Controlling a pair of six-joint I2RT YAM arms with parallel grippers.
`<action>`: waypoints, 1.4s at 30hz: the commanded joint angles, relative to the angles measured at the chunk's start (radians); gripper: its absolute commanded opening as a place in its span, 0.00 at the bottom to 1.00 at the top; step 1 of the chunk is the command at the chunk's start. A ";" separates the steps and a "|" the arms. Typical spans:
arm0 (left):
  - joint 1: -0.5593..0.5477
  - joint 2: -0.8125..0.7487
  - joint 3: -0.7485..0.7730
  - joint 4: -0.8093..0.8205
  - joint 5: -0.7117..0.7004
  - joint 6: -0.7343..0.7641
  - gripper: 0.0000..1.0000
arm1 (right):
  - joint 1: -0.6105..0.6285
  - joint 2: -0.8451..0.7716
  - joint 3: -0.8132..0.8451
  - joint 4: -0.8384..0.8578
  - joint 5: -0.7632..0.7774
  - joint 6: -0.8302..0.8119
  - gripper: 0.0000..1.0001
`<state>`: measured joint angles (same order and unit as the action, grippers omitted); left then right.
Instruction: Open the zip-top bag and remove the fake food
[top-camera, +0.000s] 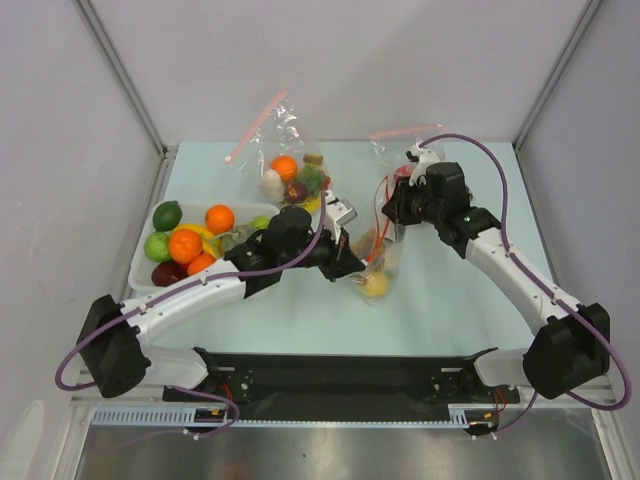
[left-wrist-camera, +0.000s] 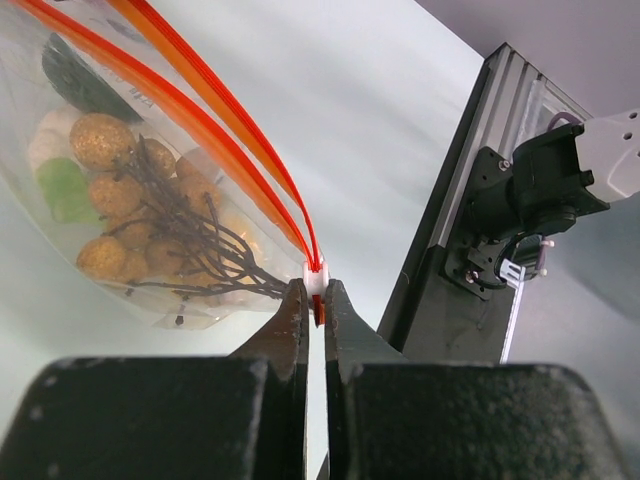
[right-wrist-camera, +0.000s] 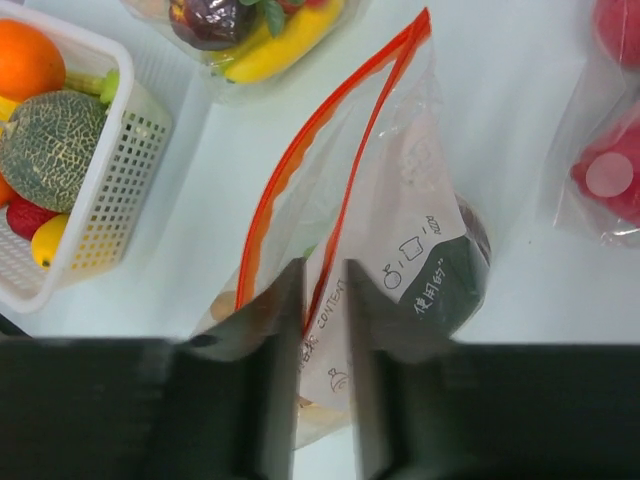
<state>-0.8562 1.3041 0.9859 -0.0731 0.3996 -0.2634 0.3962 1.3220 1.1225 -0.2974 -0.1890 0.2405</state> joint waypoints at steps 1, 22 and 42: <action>-0.021 -0.022 0.037 0.030 0.001 0.010 0.00 | 0.004 0.020 0.045 -0.019 0.026 -0.007 0.22; 0.005 0.247 0.367 -0.140 -0.453 -0.051 0.76 | 0.049 -0.070 -0.016 -0.014 0.006 -0.018 0.00; 0.111 0.215 0.283 -0.168 -0.381 -0.073 0.01 | 0.056 -0.141 0.006 -0.123 0.141 -0.076 0.00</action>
<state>-0.7773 1.5963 1.2900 -0.2527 -0.0124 -0.3218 0.4500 1.2045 1.0782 -0.3946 -0.1074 0.1963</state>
